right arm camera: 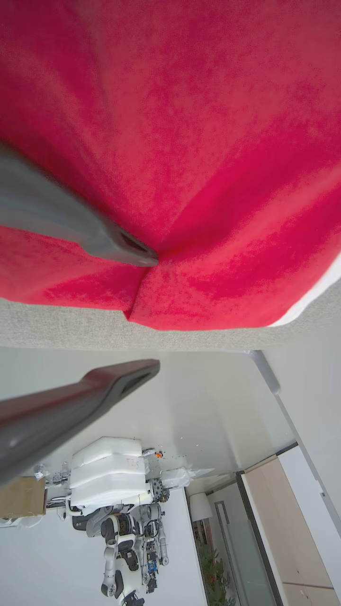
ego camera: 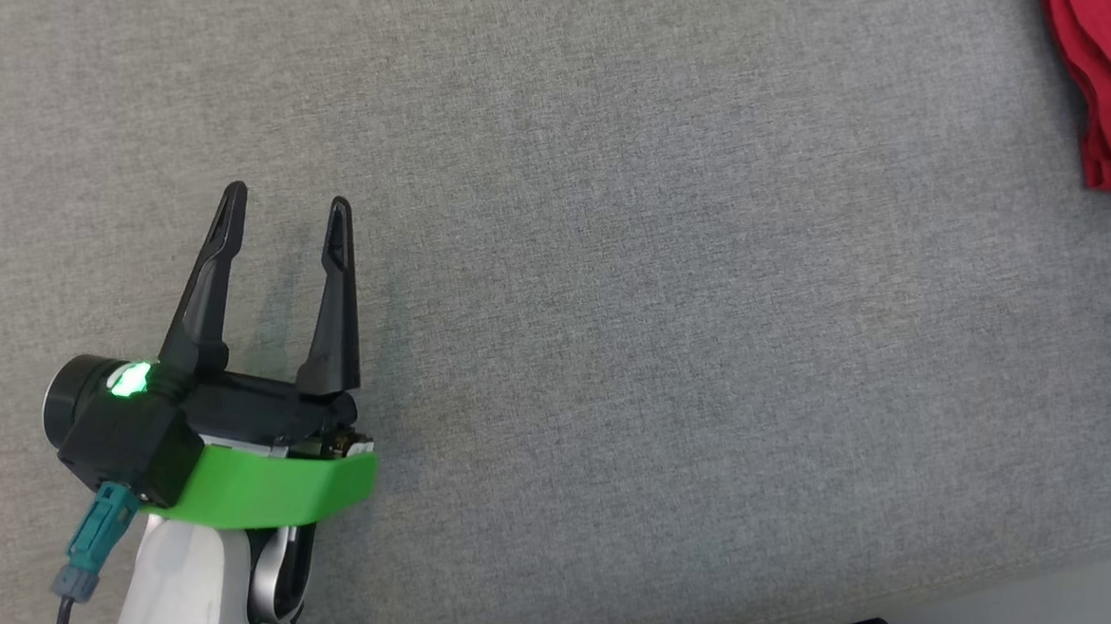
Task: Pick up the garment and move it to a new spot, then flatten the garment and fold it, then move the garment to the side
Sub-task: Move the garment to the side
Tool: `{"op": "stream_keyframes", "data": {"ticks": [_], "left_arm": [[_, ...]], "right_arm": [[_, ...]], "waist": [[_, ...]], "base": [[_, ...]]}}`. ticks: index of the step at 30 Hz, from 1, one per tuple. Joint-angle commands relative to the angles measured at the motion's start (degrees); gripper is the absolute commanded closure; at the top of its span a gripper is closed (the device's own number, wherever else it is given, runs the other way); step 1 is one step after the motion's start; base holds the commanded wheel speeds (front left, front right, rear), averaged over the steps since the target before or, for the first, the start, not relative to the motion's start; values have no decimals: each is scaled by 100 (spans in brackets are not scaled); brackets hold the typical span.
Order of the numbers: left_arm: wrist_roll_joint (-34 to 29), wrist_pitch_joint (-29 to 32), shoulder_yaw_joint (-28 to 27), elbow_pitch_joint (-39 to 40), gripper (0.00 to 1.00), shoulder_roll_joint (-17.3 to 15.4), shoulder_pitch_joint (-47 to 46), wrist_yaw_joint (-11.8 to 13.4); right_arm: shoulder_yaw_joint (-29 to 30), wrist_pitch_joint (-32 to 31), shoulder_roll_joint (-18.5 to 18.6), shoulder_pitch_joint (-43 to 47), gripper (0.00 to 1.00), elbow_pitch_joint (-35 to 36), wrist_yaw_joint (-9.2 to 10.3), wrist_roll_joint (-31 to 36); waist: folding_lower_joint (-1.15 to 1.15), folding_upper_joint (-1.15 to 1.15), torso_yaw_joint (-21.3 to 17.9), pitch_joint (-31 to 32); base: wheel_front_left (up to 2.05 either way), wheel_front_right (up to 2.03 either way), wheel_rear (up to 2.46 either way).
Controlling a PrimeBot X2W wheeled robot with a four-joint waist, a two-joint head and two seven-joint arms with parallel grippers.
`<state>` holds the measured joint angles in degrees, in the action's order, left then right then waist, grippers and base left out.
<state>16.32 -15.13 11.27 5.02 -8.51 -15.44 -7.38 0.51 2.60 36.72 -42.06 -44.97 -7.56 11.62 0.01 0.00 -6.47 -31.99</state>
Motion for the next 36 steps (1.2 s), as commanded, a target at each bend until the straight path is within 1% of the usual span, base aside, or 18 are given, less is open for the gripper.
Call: {"op": "stream_keyframes", "data": {"ticks": [1, 3, 5, 7, 9, 10, 13, 17, 20, 22, 24, 29, 36], "left_arm": [[-20, -2, -51, -49, 0, 30, 79, -19], [20, -2, -114, -139, 0, 94, 121, -19], [48, -2, -172, -245, 0, 150, 178, -19], [82, -2, -275, -370, 0, 212, 261, -19], [118, -2, -346, -484, 0, 259, 323, -19], [112, -2, -410, -567, 0, 291, 380, -19], [129, -2, -585, -761, 0, 369, 497, -19], [7, -2, -763, -1100, 0, 432, 583, -19], [-100, -2, -881, -1378, 0, 465, 604, -19], [-112, -1, -926, -1542, 0, 488, 631, -19], [-99, -1, -987, -1687, 0, 501, 671, -19], [-73, -1, -1082, -2014, 0, 537, 816, -19], [8, -1, -1224, -2259, 0, 555, 850, -19]], "right_arm": [[126, 173, -63, 88, 0, 46, 14, 17], [404, 556, -201, 176, 0, 154, 13, -4], [614, 868, -420, 326, 0, 278, 13, -9], [870, 1108, -813, 453, 0, 560, 13, -235], [964, 1212, -1118, 612, 0, 878, 13, -426], [1074, 1237, -1374, 721, 0, 1103, 14, -685], [983, 1258, -1965, 1095, 0, 1915, 13, -1175], [648, 1259, -2379, 1725, 0, 2687, 13, -1771], [466, 1260, -2589, 2074, 0, 2909, 13, -1996], [303, 1261, -2683, 2307, 0, 2912, 13, -2061], [129, 1261, -2746, 2485, 0, 2850, 13, -2136], [-81, 1261, -2910, 2876, 0, 2656, 13, -2326], [-339, 1262, -3021, 3127, 0, 2462, 13, -2441]], "waist": [[-1, 0, 131, 233], [-1, 0, 182, 421], [-1, 0, 224, 636], [-1, 0, 256, 887], [-1, 0, 281, 1093], [-1, 0, 288, 1217], [-1, 0, 257, 1528], [-1, 0, 254, 1850], [-1, 0, 279, 2095], [-1, 0, 312, 2284], [-1, 0, 342, 2461], [-1, 0, 458, 2959], [-1, 0, 514, 3159]], "base": [[0, 0, 0], [0, 0, 0], [0, 0, 0], [0, 0, 0], [0, 0, 0], [0, 0, 0], [0, 0, 0], [0, 0, 0], [0, 0, 0], [0, 0, 0], [0, 0, 0], [0, 0, 0], [0, 0, 0]]}}
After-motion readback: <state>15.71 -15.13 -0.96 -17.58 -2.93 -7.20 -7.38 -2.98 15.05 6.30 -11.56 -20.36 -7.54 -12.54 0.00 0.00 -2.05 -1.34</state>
